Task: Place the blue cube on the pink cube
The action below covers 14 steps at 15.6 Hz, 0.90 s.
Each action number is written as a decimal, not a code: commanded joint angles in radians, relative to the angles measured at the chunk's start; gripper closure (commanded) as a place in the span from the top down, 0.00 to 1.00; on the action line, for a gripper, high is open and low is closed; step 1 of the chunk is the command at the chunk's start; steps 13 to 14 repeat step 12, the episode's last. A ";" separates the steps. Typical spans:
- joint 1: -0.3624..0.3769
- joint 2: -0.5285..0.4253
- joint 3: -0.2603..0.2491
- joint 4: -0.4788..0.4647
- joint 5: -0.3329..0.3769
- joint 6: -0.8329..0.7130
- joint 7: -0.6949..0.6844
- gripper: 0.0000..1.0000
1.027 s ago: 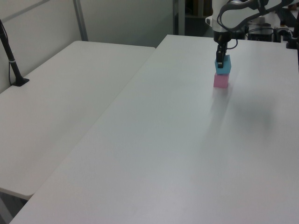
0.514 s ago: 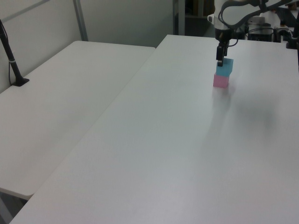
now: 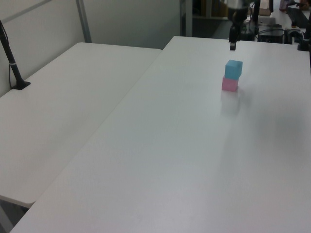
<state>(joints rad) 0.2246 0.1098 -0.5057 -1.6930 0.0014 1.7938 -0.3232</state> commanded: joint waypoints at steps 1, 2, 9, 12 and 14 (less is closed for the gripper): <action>0.012 -0.048 0.048 0.136 -0.001 -0.246 -0.007 1.00; 0.003 -0.056 0.096 0.145 -0.018 -0.278 -0.005 1.00; -0.103 -0.102 0.377 0.144 -0.054 -0.332 0.326 1.00; -0.105 -0.102 0.378 0.142 -0.041 -0.327 0.319 1.00; -0.105 -0.102 0.378 0.142 -0.041 -0.327 0.319 1.00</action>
